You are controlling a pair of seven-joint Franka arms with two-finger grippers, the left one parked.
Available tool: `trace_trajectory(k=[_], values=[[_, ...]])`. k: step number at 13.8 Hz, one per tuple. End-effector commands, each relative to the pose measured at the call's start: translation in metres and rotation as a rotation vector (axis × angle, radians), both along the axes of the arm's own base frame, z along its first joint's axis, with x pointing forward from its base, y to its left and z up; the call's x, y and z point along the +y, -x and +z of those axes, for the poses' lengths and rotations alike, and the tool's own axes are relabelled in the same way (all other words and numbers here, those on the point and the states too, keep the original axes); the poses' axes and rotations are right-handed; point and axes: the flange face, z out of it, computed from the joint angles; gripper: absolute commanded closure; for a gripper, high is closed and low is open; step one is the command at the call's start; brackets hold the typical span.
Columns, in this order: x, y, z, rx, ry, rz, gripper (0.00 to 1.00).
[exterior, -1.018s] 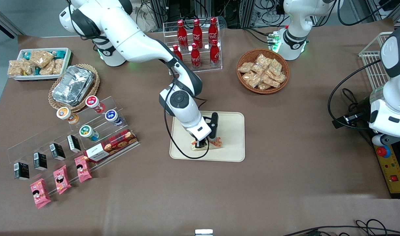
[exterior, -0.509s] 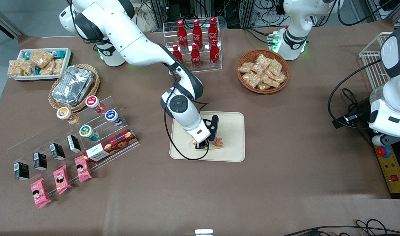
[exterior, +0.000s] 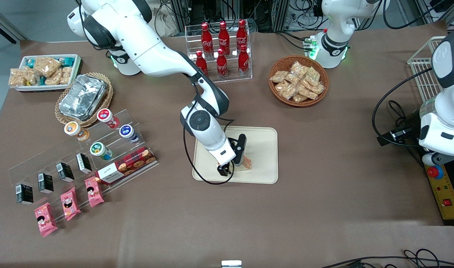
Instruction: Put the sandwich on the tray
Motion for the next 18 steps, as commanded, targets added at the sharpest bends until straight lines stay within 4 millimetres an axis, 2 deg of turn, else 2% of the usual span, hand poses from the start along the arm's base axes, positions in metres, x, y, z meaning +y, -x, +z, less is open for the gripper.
trace_trajectory(k=[1,2,3,6,11,12,13,14,16,17,18], values=[[-0.013,-0.013,0.037,0.063,-0.061,-0.065,0.04],[-0.017,-0.012,0.057,0.116,-0.078,-0.082,0.04],[-0.030,-0.017,0.081,0.157,-0.090,-0.105,0.04],[-0.092,-0.046,0.127,0.223,-0.090,-0.173,0.04],[-0.189,-0.071,0.173,0.330,-0.034,-0.379,0.04],[-0.204,-0.071,0.189,0.322,0.001,-0.408,0.04],[-0.232,-0.073,0.201,0.336,0.049,-0.485,0.04],[-0.250,-0.072,0.214,0.328,0.097,-0.523,0.04],[-0.268,-0.059,0.247,0.329,0.168,-0.571,0.04],[-0.294,-0.056,0.264,0.344,0.187,-0.666,0.04],[-0.310,-0.051,0.278,0.355,0.197,-0.733,0.03]])
